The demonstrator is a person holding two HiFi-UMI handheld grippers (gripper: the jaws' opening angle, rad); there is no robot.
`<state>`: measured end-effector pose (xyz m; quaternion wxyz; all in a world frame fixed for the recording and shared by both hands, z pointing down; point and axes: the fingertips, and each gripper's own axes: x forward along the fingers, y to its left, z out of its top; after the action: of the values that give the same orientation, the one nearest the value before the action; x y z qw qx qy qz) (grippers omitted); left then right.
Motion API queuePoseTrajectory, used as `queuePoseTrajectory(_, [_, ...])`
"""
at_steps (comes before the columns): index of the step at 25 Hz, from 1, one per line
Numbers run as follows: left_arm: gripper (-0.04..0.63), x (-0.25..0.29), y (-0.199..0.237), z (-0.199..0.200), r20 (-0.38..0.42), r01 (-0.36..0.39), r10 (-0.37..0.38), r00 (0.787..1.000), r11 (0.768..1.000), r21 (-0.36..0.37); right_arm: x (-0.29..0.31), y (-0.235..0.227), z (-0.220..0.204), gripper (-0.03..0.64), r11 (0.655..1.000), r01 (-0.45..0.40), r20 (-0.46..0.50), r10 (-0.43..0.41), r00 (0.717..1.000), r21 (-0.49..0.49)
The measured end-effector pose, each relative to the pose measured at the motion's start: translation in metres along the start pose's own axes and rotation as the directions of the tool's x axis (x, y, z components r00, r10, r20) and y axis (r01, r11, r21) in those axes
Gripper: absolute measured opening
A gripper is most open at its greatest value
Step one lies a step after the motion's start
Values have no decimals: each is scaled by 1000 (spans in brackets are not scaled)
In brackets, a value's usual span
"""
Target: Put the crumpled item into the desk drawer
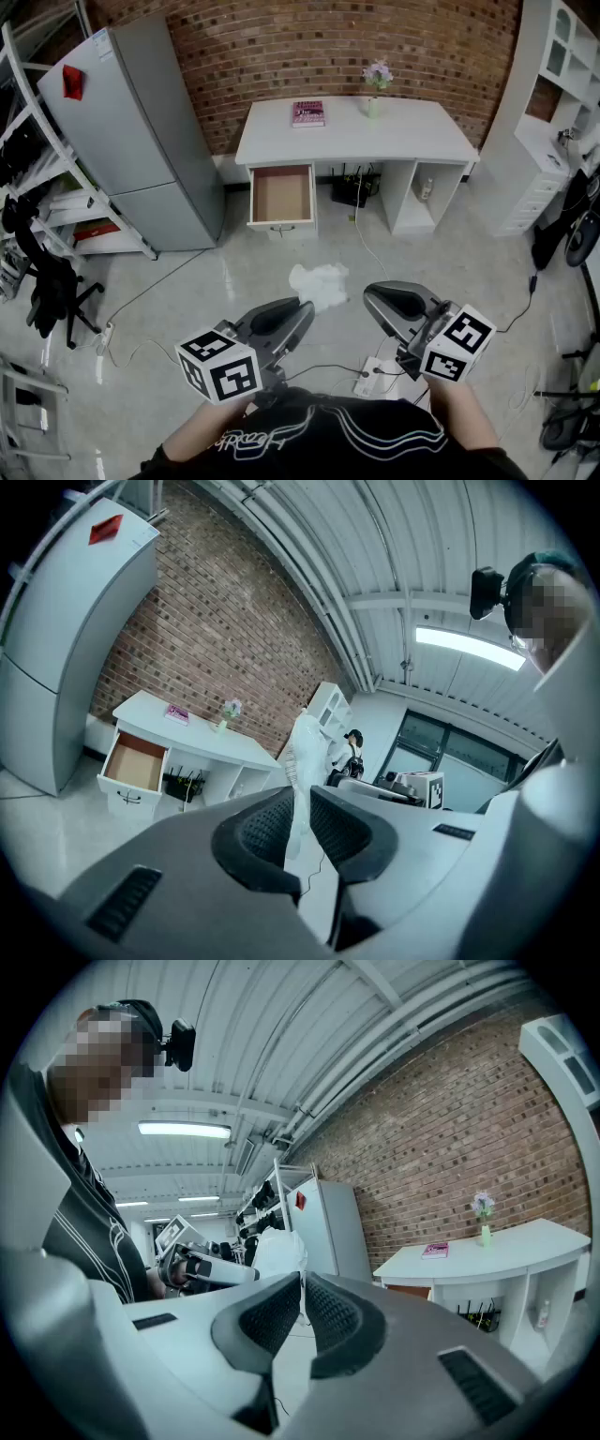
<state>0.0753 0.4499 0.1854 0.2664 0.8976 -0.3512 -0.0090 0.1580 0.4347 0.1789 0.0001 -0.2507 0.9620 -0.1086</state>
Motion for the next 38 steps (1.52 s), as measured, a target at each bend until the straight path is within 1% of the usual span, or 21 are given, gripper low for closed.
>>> queuePoseTrajectory(2, [66, -2, -3, 1, -6, -6, 6, 1000, 1000, 3, -2, 3, 3, 49, 1000, 0, 9, 0, 1000, -3])
queuePoseTrajectory(5, [66, -5, -11, 2, -5, 6, -6, 1000, 1000, 12, -7, 7, 7, 49, 1000, 7, 14, -7, 1000, -6])
queuePoseTrajectory(9, [67, 0, -26, 14, -2, 2, -2, 1000, 998, 59, -15, -1, 23, 49, 996, 69, 11, -69, 998, -60])
queuePoseTrajectory(10, [67, 2, -28, 18, -2, 0, 0, 1000, 998, 68, -17, -3, 28, 49, 995, 74, 17, -73, 997, -69])
queuePoseTrajectory(16, [67, -1, -24, 28, 11, -30, 29, 1000, 996, 86, -10, -4, 34, 51, 998, 46, 53, -43, 998, -50])
queuePoseTrajectory(21, [67, -2, -7, 29, 24, -49, 47, 999, 996, 77, 2, -12, 24, 51, 999, 23, 45, -22, 999, -22])
queuePoseTrajectory(24, [67, 1, 12, 29, 26, -55, 53, 998, 997, 60, 16, -20, 19, 51, 1000, 13, 41, -13, 999, 0])
queuePoseTrajectory(27, [67, 4, 37, 33, 27, -55, 54, 998, 998, 36, 38, -30, 13, 51, 1000, 9, 24, -9, 1000, 2])
queuePoseTrajectory(30, [67, 16, 66, 41, 25, -53, 53, 998, 998, 14, 62, -49, 11, 51, 1000, 6, 3, -6, 1000, 8])
queuePoseTrajectory(35, [67, 51, 130, 74, 14, -54, 54, 998, 998, -22, 116, -106, 20, 51, 999, 19, -11, -19, 1000, 30])
queuePoseTrajectory(38, [67, 74, 175, 88, -14, -55, 55, 998, 998, -43, 151, -144, 15, 51, 997, 42, -31, -40, 999, 61])
